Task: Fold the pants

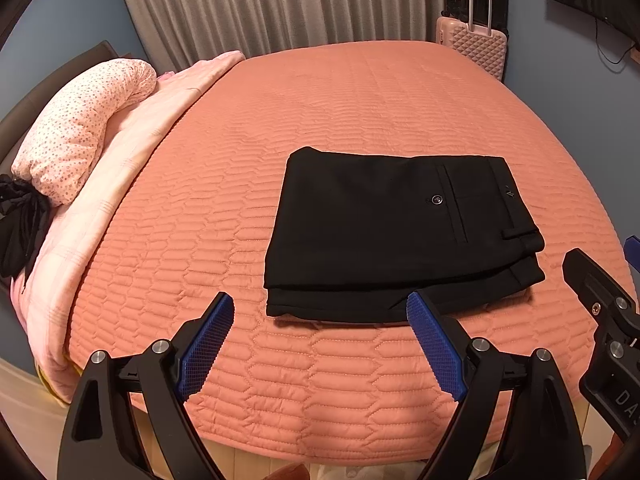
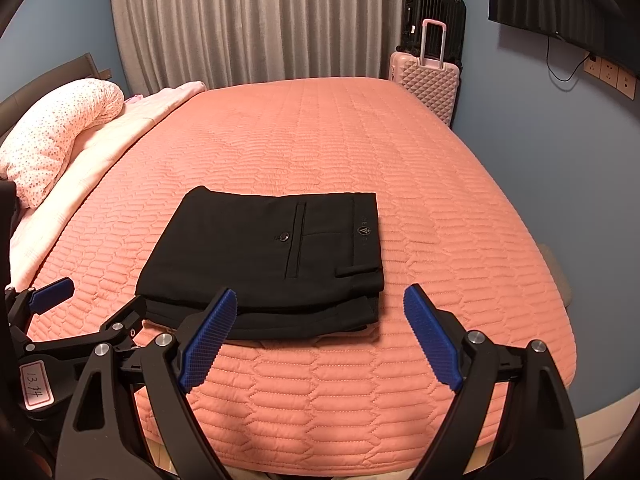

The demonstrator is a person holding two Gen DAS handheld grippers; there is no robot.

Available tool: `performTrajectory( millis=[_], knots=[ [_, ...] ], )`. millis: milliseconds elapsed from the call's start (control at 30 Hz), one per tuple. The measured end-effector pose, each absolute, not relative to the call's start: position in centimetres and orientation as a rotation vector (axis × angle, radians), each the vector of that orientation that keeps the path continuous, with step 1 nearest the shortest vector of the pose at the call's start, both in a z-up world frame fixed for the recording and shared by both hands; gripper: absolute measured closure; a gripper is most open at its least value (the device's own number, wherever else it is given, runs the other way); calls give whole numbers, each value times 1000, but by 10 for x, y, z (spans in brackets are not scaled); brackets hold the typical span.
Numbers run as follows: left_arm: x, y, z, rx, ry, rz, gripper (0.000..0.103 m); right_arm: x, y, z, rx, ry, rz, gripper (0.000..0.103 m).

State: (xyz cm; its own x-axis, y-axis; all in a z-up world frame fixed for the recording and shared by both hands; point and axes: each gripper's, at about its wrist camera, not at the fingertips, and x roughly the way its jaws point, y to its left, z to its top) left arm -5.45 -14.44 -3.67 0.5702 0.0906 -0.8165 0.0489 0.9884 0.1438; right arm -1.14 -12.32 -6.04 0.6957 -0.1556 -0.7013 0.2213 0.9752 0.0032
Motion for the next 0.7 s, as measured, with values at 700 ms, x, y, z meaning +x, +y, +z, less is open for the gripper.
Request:
performTrajectory(
  millis=[700],
  knots=[
    [-54,-150,-38,155,965,9,17,-12,-126,-58,96,768,-218,19]
  ],
)
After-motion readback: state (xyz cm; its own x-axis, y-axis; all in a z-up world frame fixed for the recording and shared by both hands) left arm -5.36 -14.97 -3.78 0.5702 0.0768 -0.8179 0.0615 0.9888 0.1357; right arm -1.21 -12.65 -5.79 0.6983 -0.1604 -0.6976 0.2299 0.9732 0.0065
